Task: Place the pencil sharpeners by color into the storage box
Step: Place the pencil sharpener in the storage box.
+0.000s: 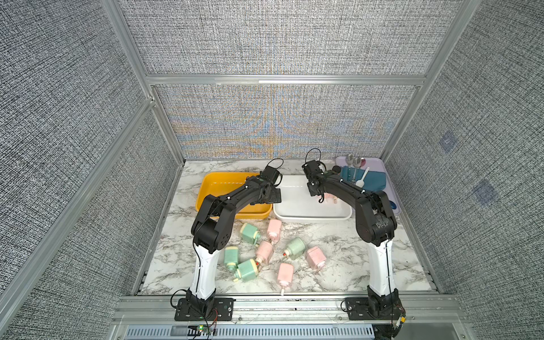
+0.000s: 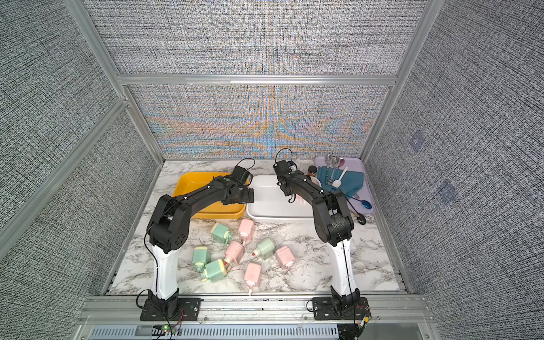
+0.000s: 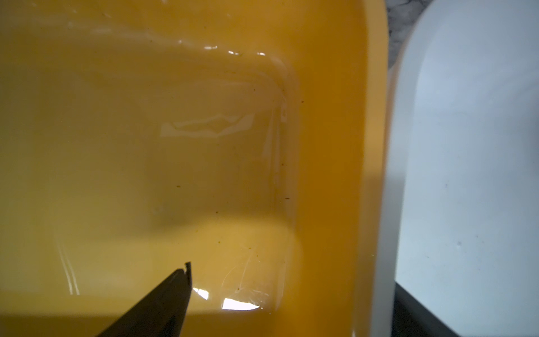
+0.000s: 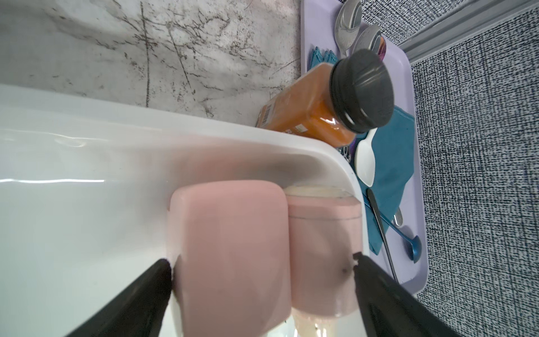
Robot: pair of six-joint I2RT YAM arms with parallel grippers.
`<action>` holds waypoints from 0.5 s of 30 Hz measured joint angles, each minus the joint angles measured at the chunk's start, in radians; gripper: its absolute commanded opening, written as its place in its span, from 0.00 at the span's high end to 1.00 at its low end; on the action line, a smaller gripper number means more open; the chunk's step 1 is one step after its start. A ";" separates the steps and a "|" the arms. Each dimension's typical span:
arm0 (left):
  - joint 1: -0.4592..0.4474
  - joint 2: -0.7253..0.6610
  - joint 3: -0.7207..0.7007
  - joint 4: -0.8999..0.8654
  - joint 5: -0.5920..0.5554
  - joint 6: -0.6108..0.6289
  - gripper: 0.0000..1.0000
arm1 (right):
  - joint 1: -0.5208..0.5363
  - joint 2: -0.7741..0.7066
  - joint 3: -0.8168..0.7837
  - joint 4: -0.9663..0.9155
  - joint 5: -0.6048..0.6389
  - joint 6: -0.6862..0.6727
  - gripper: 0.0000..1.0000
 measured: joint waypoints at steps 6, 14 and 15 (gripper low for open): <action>-0.002 -0.008 0.000 -0.001 0.003 0.000 0.01 | 0.005 0.001 0.006 0.000 0.000 -0.002 0.01; -0.005 -0.017 -0.001 0.000 0.004 0.008 0.01 | 0.009 -0.016 0.003 0.001 0.000 -0.002 0.01; -0.005 -0.019 -0.001 -0.001 0.004 0.008 0.01 | 0.011 -0.021 -0.001 0.002 0.000 -0.002 0.01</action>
